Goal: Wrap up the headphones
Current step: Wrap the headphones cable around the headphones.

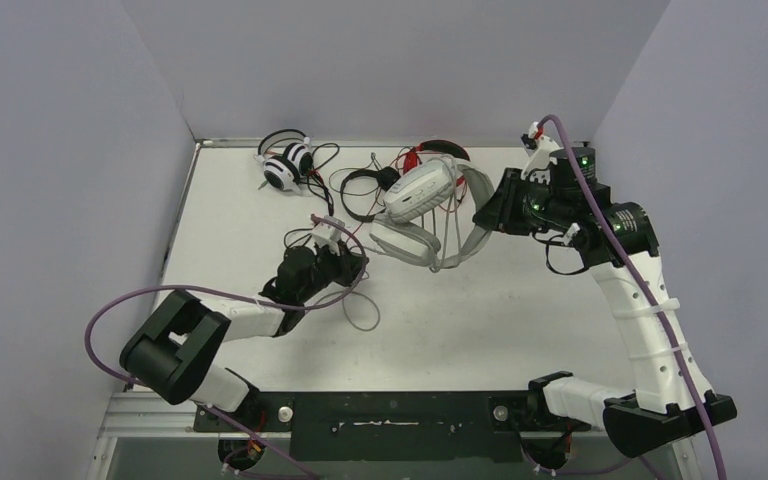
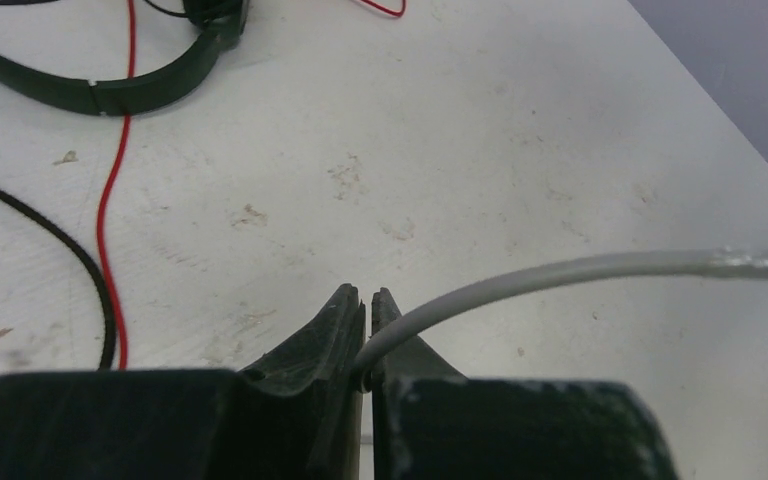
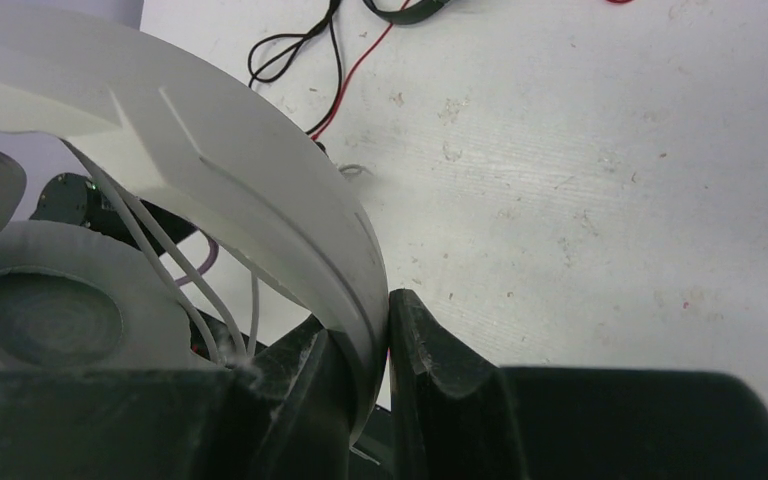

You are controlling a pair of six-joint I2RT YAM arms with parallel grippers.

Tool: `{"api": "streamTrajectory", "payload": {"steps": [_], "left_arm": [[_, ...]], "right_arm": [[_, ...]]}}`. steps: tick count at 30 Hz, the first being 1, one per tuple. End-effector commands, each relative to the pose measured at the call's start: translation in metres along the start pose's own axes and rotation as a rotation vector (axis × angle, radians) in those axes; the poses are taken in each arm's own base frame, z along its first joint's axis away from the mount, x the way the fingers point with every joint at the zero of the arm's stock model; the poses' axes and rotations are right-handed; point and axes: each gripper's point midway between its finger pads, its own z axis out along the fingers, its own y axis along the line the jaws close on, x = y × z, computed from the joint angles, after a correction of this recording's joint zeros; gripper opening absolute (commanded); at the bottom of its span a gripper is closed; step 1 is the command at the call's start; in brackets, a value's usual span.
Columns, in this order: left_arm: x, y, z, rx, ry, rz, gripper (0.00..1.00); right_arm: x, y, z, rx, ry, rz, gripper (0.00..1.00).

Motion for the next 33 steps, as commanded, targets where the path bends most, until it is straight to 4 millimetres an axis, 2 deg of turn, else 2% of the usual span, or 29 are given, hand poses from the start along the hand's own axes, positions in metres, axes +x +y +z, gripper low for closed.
{"api": "streamTrajectory", "payload": {"steps": [1, 3, 6, 12, 15, 17, 20, 24, 30, 33], "left_arm": [[-0.002, 0.021, 0.002, -0.001, 0.043, -0.117, 0.00], [-0.010, 0.024, 0.007, 0.023, 0.068, -0.140, 0.00], [-0.030, 0.022, 0.016, 0.055, 0.086, -0.149, 0.00], [-0.089, 0.000, 0.027, 0.146, 0.065, -0.116, 0.00], [-0.113, -0.014, 0.027, 0.214, 0.074, -0.114, 0.00], [-0.128, -0.027, 0.025, 0.269, 0.086, -0.110, 0.00], [-0.133, -0.041, 0.019, 0.327, 0.131, -0.121, 0.00], [-0.126, -0.047, 0.008, 0.339, 0.210, -0.123, 0.00], [-0.119, -0.059, -0.003, 0.394, 0.271, -0.147, 0.00], [-0.117, -0.063, -0.005, 0.411, 0.292, -0.154, 0.00]], "right_arm": [[-0.019, 0.024, -0.016, -0.108, -0.111, -0.028, 0.00], [-0.014, 0.025, -0.016, -0.129, -0.100, -0.051, 0.00], [0.007, 0.024, -0.003, -0.184, -0.047, -0.074, 0.00], [0.059, 0.010, 0.029, -0.181, 0.053, -0.154, 0.00], [0.087, 0.008, 0.045, -0.161, 0.116, -0.231, 0.00], [0.107, 0.000, 0.057, -0.118, 0.180, -0.273, 0.00], [0.128, -0.017, 0.072, -0.006, 0.241, -0.335, 0.00], [0.138, -0.032, 0.080, 0.142, 0.268, -0.455, 0.00], [0.134, -0.044, 0.084, 0.373, 0.253, -0.617, 0.00], [0.123, -0.054, 0.085, 0.543, 0.208, -0.697, 0.00]]}}
